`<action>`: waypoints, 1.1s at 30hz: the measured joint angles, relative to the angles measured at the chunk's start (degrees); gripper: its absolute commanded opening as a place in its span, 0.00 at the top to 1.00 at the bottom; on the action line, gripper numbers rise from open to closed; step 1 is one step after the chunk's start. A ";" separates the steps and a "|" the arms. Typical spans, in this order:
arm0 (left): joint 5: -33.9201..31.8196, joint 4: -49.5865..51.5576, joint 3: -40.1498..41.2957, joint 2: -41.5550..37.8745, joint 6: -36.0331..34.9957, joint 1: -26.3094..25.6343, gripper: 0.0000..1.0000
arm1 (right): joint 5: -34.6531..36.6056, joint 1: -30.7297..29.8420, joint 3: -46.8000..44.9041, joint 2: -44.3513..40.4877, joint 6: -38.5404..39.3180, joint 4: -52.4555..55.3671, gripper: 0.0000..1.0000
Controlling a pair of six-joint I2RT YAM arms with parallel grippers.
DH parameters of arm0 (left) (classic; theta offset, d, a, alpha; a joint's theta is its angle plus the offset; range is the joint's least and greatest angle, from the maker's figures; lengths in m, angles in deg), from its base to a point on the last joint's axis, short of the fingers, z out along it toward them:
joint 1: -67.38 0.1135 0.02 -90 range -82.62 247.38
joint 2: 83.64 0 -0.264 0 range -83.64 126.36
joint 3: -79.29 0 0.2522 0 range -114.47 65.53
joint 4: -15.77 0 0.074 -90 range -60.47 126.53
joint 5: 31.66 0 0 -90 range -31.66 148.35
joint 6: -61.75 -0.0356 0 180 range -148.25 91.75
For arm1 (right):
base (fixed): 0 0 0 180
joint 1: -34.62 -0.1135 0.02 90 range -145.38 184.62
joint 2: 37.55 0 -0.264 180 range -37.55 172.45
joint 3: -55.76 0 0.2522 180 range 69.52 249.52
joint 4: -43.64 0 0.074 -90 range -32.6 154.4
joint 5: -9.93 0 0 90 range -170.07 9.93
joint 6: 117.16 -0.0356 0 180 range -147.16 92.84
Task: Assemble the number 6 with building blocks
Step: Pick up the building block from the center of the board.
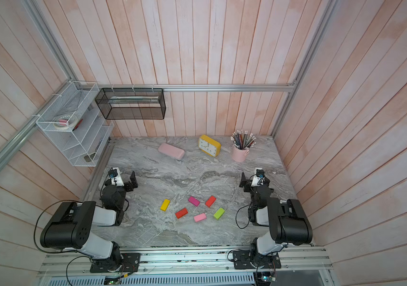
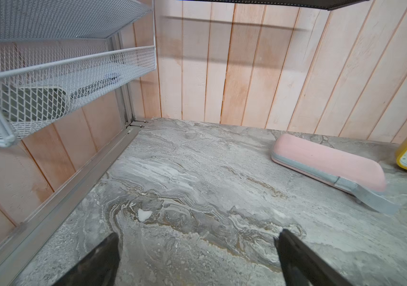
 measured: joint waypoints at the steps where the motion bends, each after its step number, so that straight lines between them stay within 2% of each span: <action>1: -0.02 0.00 0.00 0.00 0.00 0.00 0.00 | 0.00 0.00 0.00 0.00 0.00 0.00 0.02; 19: -0.02 0.00 -0.33 0.00 -0.04 -0.09 0.00 | 0.02 -0.02 0.00 0.00 0.02 -0.02 0.02; 23: -1.29 2.19 -0.57 -1.33 -0.63 -1.31 0.00 | 3.74 -1.16 0.59 -0.63 0.00 1.77 0.02; 26: -1.79 11.50 -3.41 -7.54 -2.03 -4.02 0.00 | 5.64 -2.64 3.91 -5.35 0.46 9.66 0.02; 29: -0.26 24.02 -10.05 -15.45 -1.49 -6.40 0.00 | 6.95 -4.79 10.19 -14.05 -1.09 22.03 0.02; 33: 3.52 41.16 -21.05 -23.47 2.82 -8.09 0.00 | 5.27 -5.60 26.75 -21.64 -7.15 45.92 0.02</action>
